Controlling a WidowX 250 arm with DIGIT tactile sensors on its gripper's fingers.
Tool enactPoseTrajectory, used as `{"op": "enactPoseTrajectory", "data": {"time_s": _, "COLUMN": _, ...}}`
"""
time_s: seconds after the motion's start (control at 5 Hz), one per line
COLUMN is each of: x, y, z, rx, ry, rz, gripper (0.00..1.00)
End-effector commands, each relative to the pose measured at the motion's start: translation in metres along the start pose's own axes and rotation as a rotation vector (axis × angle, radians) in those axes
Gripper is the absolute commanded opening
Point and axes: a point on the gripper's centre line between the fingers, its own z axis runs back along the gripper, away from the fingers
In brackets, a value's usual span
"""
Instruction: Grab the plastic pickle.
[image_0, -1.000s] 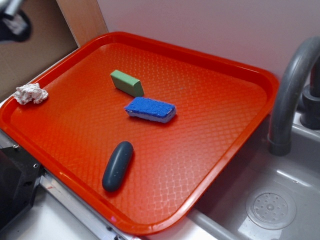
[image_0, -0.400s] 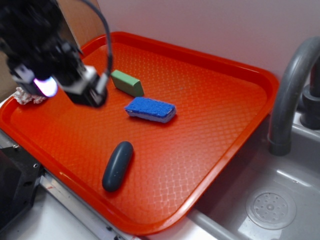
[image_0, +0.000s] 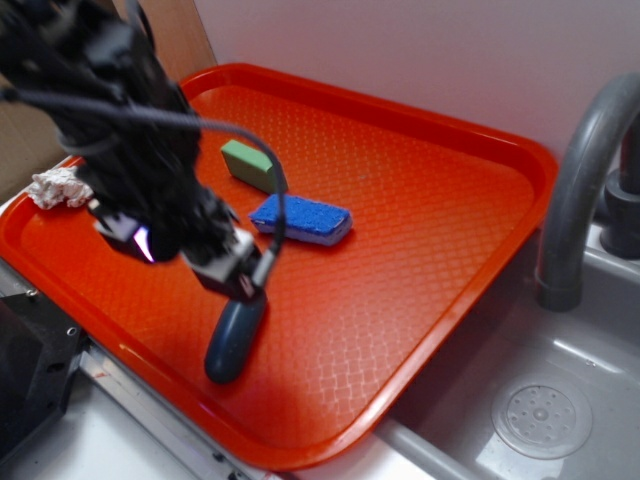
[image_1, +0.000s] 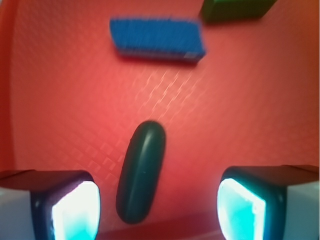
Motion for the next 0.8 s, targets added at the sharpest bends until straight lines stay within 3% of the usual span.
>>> {"op": "enactPoseTrajectory", "data": {"time_s": 0.0, "x": -0.0062, "y": -0.0144, "z": -0.0472, "rx": 0.045, "ry": 0.044, "rz": -0.056, "gripper": 1.0}}
{"op": "enactPoseTrajectory", "data": {"time_s": 0.2, "x": -0.0069, "y": -0.0141, "z": -0.0541, "rx": 0.038, "ry": 0.065, "rz": -0.063, "gripper": 1.0}}
{"op": "enactPoseTrajectory", "data": {"time_s": 0.4, "x": -0.0093, "y": -0.0142, "z": -0.0533, "rx": 0.093, "ry": 0.017, "rz": -0.072, "gripper": 0.0}}
{"op": "enactPoseTrajectory", "data": {"time_s": 0.6, "x": -0.0099, "y": -0.011, "z": -0.0502, "rx": 0.106, "ry": 0.009, "rz": -0.078, "gripper": 0.0}}
